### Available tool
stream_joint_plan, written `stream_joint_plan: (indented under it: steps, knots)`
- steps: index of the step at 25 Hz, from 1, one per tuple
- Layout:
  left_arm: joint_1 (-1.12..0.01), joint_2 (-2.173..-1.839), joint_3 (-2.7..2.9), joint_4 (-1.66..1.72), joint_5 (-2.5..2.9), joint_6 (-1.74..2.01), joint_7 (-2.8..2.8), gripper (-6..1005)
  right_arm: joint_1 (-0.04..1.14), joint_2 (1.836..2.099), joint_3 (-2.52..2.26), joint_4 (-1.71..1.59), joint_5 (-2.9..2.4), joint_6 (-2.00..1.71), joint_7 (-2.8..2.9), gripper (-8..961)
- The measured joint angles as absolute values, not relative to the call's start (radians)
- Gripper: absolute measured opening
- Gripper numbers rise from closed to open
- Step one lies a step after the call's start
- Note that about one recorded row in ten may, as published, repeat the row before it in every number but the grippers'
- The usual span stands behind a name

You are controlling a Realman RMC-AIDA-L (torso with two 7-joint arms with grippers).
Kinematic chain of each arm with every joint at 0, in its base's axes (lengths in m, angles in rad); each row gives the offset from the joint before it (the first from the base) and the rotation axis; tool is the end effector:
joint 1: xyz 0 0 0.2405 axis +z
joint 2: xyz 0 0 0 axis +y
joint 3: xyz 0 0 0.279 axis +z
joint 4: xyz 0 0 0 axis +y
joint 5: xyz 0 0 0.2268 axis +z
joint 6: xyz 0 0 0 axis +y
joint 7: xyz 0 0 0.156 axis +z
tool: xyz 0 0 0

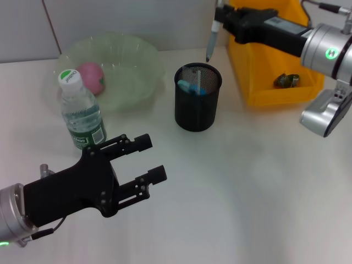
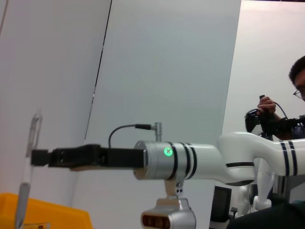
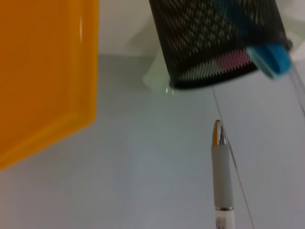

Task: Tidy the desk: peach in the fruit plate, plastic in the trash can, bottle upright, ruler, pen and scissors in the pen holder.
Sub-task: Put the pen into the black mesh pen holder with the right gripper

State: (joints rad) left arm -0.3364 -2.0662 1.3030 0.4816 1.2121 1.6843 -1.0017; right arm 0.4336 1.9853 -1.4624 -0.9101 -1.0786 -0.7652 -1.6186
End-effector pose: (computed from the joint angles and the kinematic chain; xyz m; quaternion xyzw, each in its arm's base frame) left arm -0.2603 0.2799 -0.0576 -0.8878 -0.1194 -0.4356 0.0878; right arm 0.2191 0.4406 0.0035 -0.2723 -0.8382 -0.3297 0.3385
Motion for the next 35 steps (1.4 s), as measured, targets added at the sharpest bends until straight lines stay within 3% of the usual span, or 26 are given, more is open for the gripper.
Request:
stream_joint_plan:
  steps: [11, 35]
  knots:
    - [-0.337, -2.067, 1.309, 0.482, 1.213, 1.687, -1.002, 635, 0.510, 1.976, -1.502, -0.794, -1.072, -0.777, -1.648, 132]
    - [-0.334, -2.067, 1.308, 0.483, 1.207, 1.712, -0.998, 635, 0.547, 1.967, -1.537, -0.666, -0.949, -0.832, -1.659, 133]
